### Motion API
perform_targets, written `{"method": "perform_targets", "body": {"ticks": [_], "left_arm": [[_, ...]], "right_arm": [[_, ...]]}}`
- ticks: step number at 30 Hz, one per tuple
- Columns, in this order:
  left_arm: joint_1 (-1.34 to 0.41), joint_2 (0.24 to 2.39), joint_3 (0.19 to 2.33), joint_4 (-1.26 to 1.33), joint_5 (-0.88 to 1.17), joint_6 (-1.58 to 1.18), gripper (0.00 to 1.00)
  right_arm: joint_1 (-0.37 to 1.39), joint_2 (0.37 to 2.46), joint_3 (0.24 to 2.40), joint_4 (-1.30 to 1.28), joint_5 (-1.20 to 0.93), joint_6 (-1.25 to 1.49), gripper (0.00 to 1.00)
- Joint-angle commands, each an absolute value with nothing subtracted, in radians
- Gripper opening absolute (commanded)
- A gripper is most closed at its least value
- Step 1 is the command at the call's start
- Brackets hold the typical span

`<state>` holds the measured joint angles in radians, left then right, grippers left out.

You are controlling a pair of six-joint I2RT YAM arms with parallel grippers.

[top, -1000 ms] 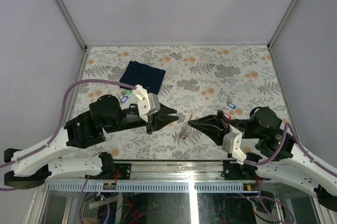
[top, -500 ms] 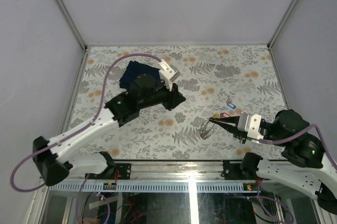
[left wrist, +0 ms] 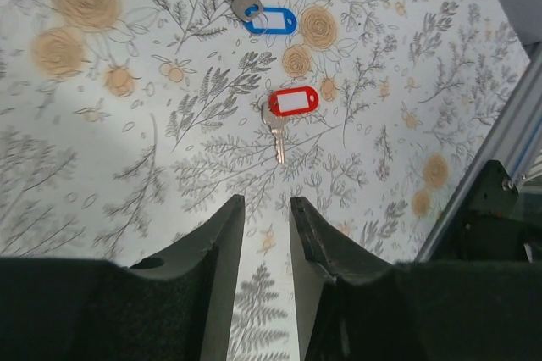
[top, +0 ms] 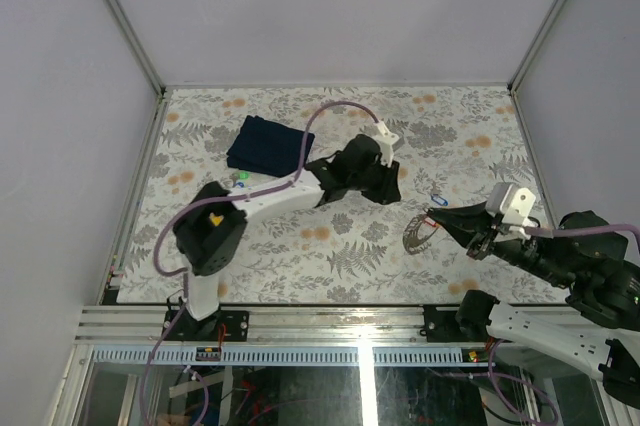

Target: Put the keys on the keyring

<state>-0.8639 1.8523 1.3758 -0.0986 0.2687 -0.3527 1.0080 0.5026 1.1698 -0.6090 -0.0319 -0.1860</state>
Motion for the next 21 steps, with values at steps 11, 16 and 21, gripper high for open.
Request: {"method": "perform_targets", "body": {"ticks": [11, 16, 21], "left_arm": [[-1.022, 2.230, 1.787, -0.194, -0.116, -0.606, 0.46], [-1.055, 2.308, 1.897, -0.308, -0.234, -0.645, 0.51], [-1.069, 2.385, 2.019, -0.436, -0.317, -0.662, 0.54]], "right_arm": [[1.013, 0.447, 1.197, -0.567, 0.257, 0.032, 0.02], [1.013, 0.419, 1.188, -0.569, 0.255, 0.055, 0.03], [1.012, 0.398, 1.190, -0.577, 0.235, 0.062, 0.03]]}}
